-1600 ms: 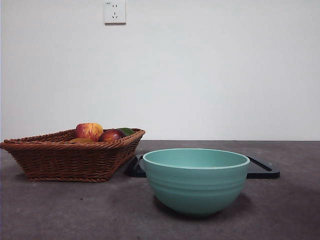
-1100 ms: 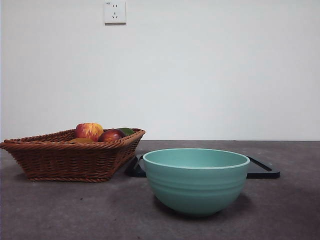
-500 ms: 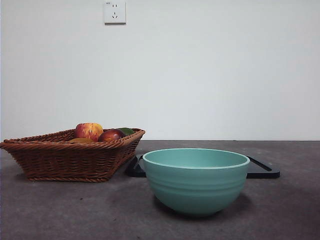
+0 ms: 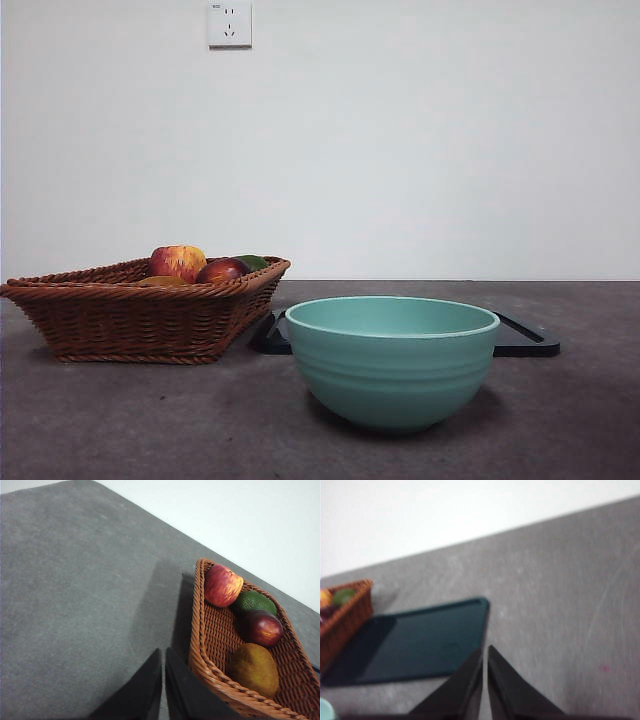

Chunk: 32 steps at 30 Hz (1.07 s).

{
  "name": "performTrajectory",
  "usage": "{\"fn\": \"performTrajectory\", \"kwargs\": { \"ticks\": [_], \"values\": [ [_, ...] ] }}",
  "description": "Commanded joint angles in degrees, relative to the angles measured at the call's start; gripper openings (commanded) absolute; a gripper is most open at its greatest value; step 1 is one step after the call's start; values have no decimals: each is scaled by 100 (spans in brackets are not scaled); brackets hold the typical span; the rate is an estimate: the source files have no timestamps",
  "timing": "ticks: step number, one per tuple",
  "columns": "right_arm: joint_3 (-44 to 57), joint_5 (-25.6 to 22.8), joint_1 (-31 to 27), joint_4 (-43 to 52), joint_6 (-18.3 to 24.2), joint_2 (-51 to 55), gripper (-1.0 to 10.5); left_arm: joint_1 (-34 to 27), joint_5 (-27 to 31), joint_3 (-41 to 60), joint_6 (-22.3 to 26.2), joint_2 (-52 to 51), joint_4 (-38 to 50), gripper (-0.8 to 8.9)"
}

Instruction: Pick up the wifruite, put it on the bowl, pick up the plate, put it on desk

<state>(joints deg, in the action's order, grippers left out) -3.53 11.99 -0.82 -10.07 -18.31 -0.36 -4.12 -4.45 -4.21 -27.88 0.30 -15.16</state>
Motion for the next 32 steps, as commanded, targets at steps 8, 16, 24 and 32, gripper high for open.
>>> {"fn": "performTrajectory", "kwargs": {
  "ticks": [8,16,24,32],
  "values": [
    [-1121,11,-7,-144,-50,-35,6,-15,-11,-1141,26,35,-684,10],
    [-2590,22,-7,-1163,387,-966,6,-15,-330,-2234,555,608,-1453,10],
    [-4144,549,-4,-2337,1158,-2455,6,-13,-1172,-3191,1174,1790,-2218,10],
    [-5123,1088,192,-3458,1650,-3512,6,37,-2122,-4006,1851,3171,-2898,10]
  ]
}}
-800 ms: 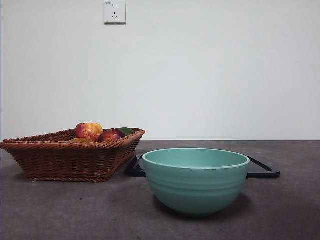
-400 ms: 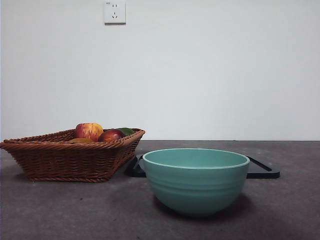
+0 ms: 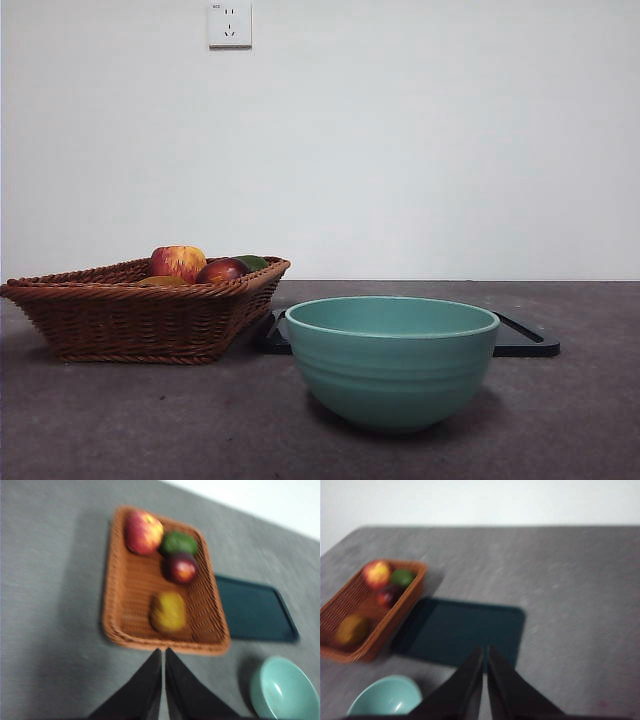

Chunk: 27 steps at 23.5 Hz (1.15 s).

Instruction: Pick up the wifruite, put it on the bowl, pick up the plate, put it on desk

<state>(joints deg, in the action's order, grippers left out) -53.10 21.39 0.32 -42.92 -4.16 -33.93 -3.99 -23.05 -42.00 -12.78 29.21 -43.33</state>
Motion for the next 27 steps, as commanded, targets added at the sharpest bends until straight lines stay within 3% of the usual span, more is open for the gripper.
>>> {"fn": "performTrajectory", "kwargs": {
  "ticks": [1,9,14,15,16,18,19,27],
  "values": [
    [-205,214,129,-278,256,-225,6,46,-337,-306,380,413,-170,10],
    [-229,411,710,-1200,616,-612,6,389,-442,-577,916,933,-951,10],
    [-229,411,946,-1281,614,-649,7,417,-442,-577,929,927,-999,19],
    [-229,411,946,-1283,614,-649,18,417,-442,-577,905,927,-999,65],
    [-229,411,946,-1283,610,-643,95,417,-442,-577,883,927,-999,172],
    [-229,411,946,-1283,564,-643,352,417,-442,-579,883,927,-997,415],
    [-229,411,946,-1283,564,-643,409,417,-442,-579,883,927,-997,456],
    [-229,411,946,-1283,564,-643,409,564,-433,-726,861,988,-979,435]
  ]
}}
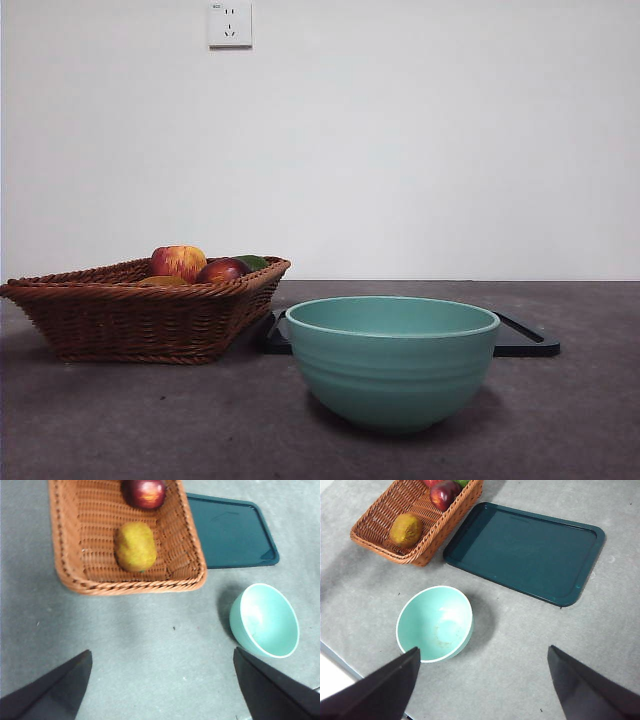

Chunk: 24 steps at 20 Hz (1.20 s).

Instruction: Pick up the wifruite, put it on the bowl, pick up the plate, put it on desk

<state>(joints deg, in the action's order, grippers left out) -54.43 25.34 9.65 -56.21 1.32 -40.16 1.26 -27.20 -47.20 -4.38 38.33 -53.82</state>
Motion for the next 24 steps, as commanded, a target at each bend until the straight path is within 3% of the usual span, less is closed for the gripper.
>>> {"fn": "performTrajectory", "kwargs": {
  "ticks": [1,8,15,24],
  "values": [
    [-96,15,13,46,15,-20,409,83,20,-278,-37,136,101,435],
    [-96,15,13,46,11,-22,409,715,522,-1084,-175,1338,479,436],
    [-96,13,13,46,-28,-22,409,1644,1722,-1996,-278,3353,1058,436],
    [-96,15,13,46,-50,-22,409,2107,2544,-2376,-275,5270,1818,436]
  ]
}}
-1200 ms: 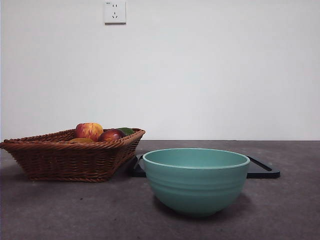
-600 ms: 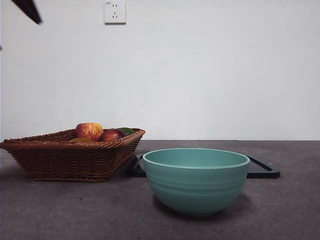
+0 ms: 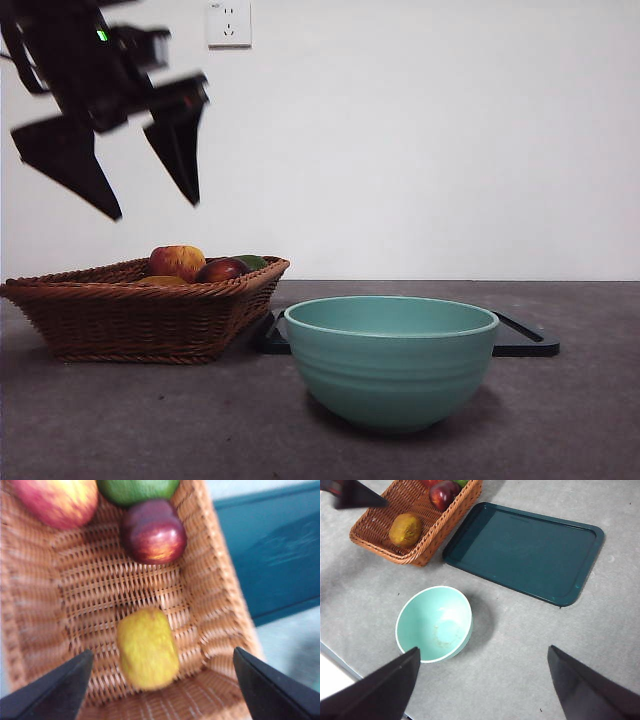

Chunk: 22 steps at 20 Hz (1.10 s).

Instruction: Pick up the wifruite, put it on the bowl, pick up the plate, put it on desk

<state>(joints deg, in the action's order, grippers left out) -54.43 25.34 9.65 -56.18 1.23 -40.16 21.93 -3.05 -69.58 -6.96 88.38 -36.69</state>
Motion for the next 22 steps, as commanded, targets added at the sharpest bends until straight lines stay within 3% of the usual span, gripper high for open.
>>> {"fn": "performTrajectory", "kwargs": {
  "ticks": [1,10,11,16,22],
  "values": [
    [-96,13,13,44,-42,-22,409,52,212,-138,-13,437,170,436],
    [-96,13,13,44,-44,-22,409,66,374,-138,-17,1427,507,431],
    [-96,13,13,44,-44,-22,409,66,374,-138,-17,1471,509,417],
    [-96,13,13,44,-42,-22,409,70,372,-138,-20,1493,490,171],
    [-96,13,13,44,-42,-22,409,129,367,-140,-17,1178,459,149]
  ]
}}
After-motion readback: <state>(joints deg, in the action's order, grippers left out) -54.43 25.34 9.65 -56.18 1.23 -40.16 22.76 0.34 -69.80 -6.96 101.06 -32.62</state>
